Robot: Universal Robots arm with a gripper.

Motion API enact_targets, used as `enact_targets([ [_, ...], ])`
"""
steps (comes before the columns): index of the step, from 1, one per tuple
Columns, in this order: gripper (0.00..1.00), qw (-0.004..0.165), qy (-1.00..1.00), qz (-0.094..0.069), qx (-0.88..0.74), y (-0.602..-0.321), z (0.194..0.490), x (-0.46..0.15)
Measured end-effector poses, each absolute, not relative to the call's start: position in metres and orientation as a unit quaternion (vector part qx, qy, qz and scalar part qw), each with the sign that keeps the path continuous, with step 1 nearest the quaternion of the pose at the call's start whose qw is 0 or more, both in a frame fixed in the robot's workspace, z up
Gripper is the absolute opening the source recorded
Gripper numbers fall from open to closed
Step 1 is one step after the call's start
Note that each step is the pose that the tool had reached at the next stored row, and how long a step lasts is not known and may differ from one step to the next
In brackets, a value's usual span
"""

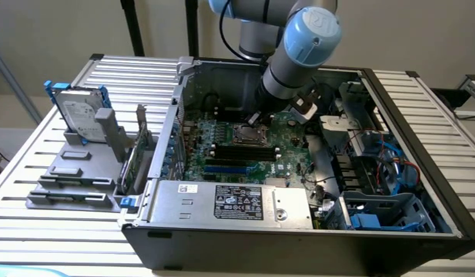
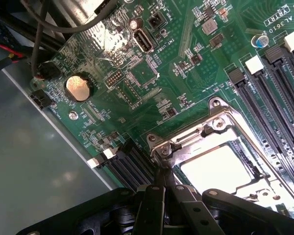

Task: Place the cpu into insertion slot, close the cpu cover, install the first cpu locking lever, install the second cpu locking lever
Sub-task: 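Install the first cpu locking lever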

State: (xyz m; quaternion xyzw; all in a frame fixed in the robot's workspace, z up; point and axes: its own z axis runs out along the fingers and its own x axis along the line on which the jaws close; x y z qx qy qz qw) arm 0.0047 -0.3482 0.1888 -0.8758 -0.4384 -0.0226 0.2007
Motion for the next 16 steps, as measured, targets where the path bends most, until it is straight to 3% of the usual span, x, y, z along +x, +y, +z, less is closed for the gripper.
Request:
enact_targets([
  [16,0.11,0.209,-0.442,-0.025,-0.872,-0.3483,0.1965,0.0033],
])
